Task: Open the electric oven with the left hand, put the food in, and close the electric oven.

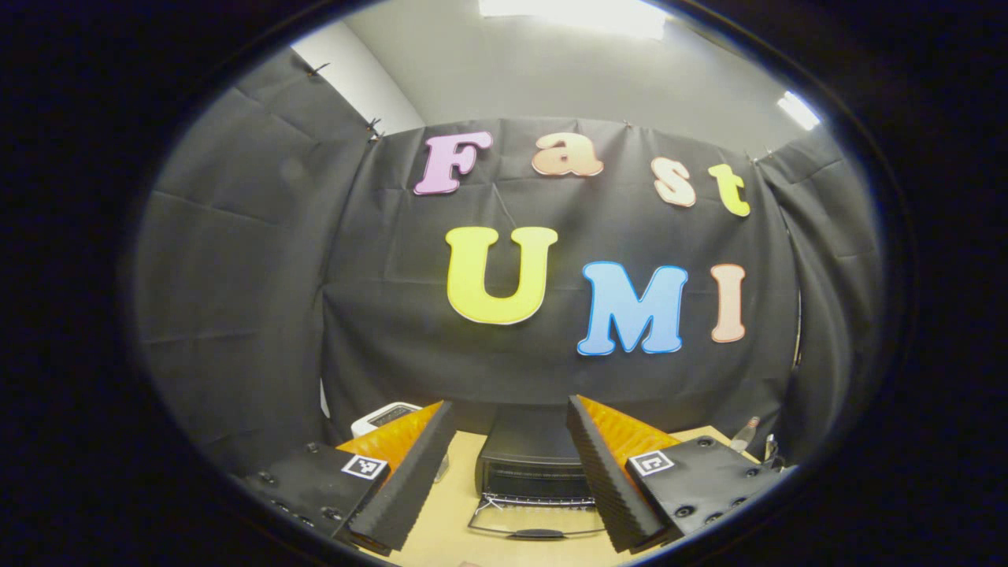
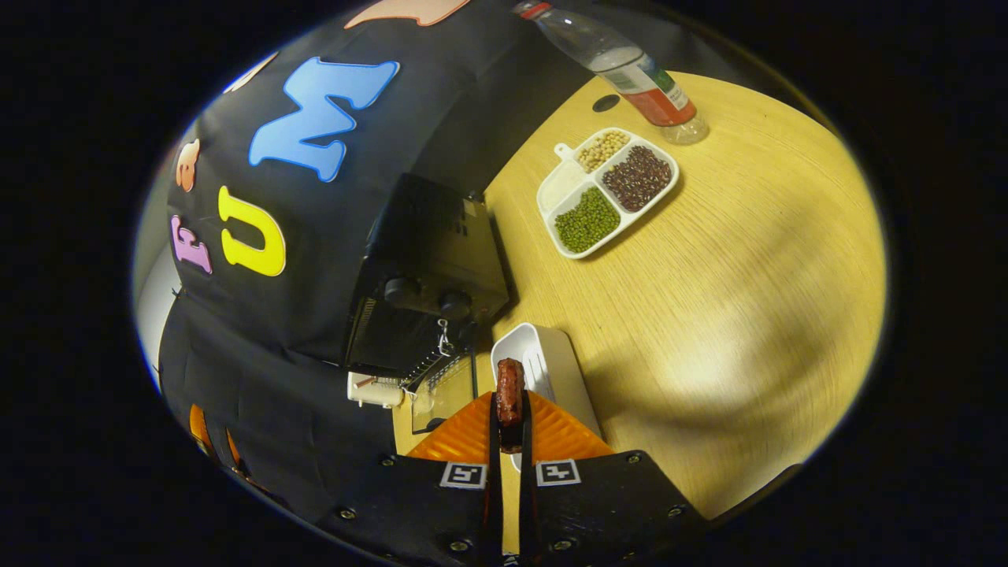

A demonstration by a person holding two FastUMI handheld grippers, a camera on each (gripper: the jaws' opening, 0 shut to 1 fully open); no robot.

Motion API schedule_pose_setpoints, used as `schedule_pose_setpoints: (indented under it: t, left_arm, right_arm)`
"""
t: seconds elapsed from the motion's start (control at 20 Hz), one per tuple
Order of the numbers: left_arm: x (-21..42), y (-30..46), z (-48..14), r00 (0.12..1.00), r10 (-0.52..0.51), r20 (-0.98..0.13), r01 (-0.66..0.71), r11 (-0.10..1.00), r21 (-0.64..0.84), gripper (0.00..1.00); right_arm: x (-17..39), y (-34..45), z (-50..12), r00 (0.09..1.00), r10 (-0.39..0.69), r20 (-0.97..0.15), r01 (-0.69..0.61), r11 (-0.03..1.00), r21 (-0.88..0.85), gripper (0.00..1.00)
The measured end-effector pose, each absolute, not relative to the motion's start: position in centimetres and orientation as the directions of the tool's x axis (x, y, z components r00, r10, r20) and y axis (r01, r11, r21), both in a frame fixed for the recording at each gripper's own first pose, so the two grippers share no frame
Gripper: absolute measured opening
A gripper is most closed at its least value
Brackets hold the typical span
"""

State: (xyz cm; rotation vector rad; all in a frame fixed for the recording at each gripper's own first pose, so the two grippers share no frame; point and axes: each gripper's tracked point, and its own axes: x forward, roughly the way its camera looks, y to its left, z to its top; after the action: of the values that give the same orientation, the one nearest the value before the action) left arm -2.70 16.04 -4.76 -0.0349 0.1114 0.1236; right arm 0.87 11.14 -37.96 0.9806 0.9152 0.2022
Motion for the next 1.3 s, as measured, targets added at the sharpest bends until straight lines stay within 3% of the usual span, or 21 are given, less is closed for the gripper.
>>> schedule_pose_setpoints:
  t: [0.35,0.9,1.3]
  left_arm:
    - [-2.2,15.5,-4.6,0.994,0.061,-0.093,-0.066,0.997,-0.049,0.99]
    - [-2.8,17.6,-5.3,0.996,-0.001,-0.089,-0.003,0.999,-0.043,0.99]
    - [-3.8,20.6,-6.9,0.992,-0.001,-0.130,-0.003,1.000,-0.027,0.99]
  right_arm:
    - [2.1,14.0,-30.4,0.682,0.591,-0.429,0.119,0.490,0.864,0.08]
    - [5.8,21.6,-27.9,0.692,0.617,-0.375,0.044,0.482,0.875,0.09]
    - [10.8,25.8,-31.5,0.779,0.471,-0.414,0.180,0.464,0.867,0.08]
